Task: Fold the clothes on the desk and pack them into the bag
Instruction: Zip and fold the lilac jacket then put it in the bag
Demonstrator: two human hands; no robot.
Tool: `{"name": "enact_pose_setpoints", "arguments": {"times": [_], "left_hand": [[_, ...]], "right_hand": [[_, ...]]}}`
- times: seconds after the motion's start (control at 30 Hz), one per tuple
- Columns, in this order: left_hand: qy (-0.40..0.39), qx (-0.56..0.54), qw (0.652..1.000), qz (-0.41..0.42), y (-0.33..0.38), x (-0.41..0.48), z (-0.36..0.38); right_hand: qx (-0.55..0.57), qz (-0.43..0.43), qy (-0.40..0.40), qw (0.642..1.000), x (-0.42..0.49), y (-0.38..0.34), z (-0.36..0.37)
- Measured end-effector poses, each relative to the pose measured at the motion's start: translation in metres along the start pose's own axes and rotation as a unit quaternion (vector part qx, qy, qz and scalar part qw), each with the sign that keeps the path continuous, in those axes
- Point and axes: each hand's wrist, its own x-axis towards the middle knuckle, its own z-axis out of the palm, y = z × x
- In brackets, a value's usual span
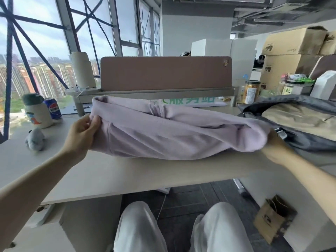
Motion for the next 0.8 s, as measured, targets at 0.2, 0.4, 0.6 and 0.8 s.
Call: {"name": "enact_pose_setpoints", "arguments": {"times": [0.2, 0.4, 0.6, 0.8], "left_hand": [[0.117, 0.112, 0.987, 0.002, -0.017, 0.082, 0.011], [0.135, 0.232, 0.963, 0.007, -0.049, 0.158, 0.028], [0.172, 0.261, 0.95, -0.011, -0.078, 0.215, 0.048], [0.027, 0.404, 0.903, -0.143, -0.146, 0.251, 0.05]], "right_hand": [[0.052, 0.038, 0.073, 0.995, 0.069, -0.037, 0.022], [0.05, 0.011, 0.079, 0.996, 0.143, -0.051, 0.053], [0.048, 0.098, 0.065, 0.992, 0.216, -0.044, 0.078], [-0.109, 0.186, -0.073, 0.974, 0.266, 0.006, 0.119]]}}
